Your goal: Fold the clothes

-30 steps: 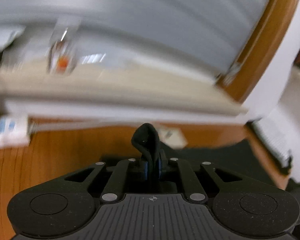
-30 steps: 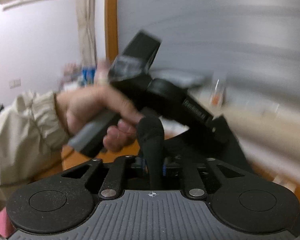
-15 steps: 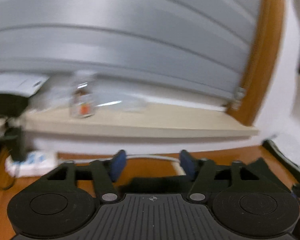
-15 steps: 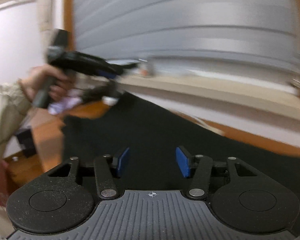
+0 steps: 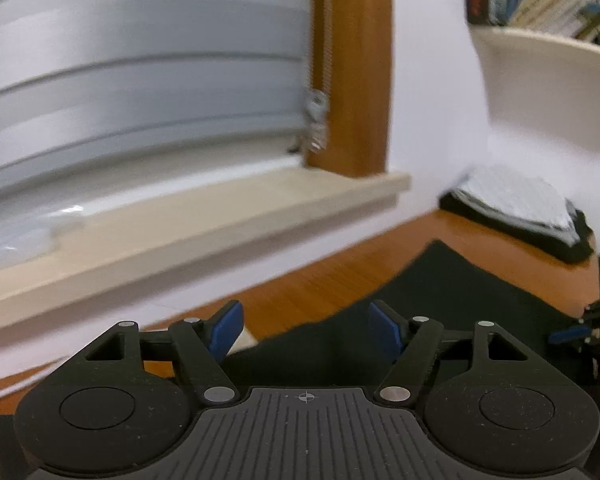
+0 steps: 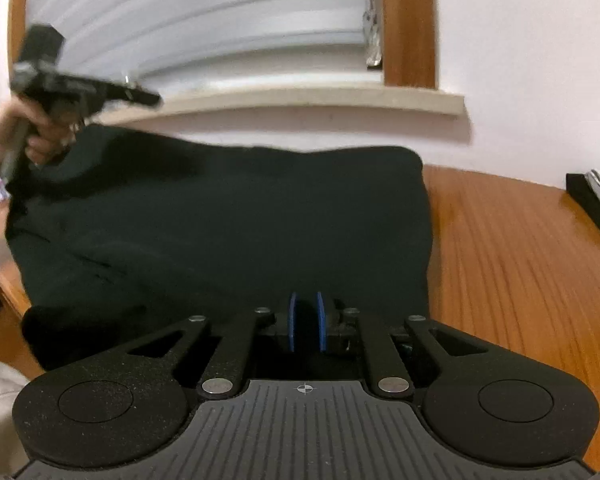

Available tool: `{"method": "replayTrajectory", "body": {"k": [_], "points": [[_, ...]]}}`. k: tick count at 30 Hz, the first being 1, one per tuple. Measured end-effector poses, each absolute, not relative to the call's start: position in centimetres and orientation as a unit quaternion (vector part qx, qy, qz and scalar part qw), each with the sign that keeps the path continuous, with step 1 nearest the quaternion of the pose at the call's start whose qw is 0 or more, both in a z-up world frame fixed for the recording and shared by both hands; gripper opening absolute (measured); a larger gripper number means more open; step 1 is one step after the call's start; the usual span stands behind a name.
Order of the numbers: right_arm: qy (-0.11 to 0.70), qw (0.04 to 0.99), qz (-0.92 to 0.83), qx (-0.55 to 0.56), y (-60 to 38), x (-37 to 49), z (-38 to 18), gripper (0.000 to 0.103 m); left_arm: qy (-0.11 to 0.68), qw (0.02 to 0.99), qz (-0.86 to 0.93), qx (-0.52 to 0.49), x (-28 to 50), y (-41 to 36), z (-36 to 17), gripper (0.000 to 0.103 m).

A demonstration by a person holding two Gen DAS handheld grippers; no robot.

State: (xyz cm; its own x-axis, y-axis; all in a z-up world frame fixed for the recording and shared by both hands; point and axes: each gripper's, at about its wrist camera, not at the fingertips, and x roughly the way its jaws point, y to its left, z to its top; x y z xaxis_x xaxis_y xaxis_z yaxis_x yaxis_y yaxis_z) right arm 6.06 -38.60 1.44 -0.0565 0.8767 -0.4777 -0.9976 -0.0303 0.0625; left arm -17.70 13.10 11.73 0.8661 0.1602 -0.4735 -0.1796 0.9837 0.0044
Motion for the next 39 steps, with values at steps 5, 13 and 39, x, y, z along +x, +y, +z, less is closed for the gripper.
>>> {"method": "replayTrajectory", "body": {"k": [5,13,39], "points": [[0.149,0.685,0.696,-0.156,-39.1,4.9,0.5,0.012,0.250,0.966,0.060,-0.018,-16.9,13.1,9.0,0.074],[0.109,0.700,0.669,-0.222,-38.5,3.0,0.9,0.013,0.295,0.955,0.013,0.027,-15.5,11.3,5.5,0.072],[0.148,0.719,0.640,-0.226,-36.0,12.5,1.5,0.013,0.325,0.944,0.023,0.060,-4.9,6.0,2.9,0.074]]}}
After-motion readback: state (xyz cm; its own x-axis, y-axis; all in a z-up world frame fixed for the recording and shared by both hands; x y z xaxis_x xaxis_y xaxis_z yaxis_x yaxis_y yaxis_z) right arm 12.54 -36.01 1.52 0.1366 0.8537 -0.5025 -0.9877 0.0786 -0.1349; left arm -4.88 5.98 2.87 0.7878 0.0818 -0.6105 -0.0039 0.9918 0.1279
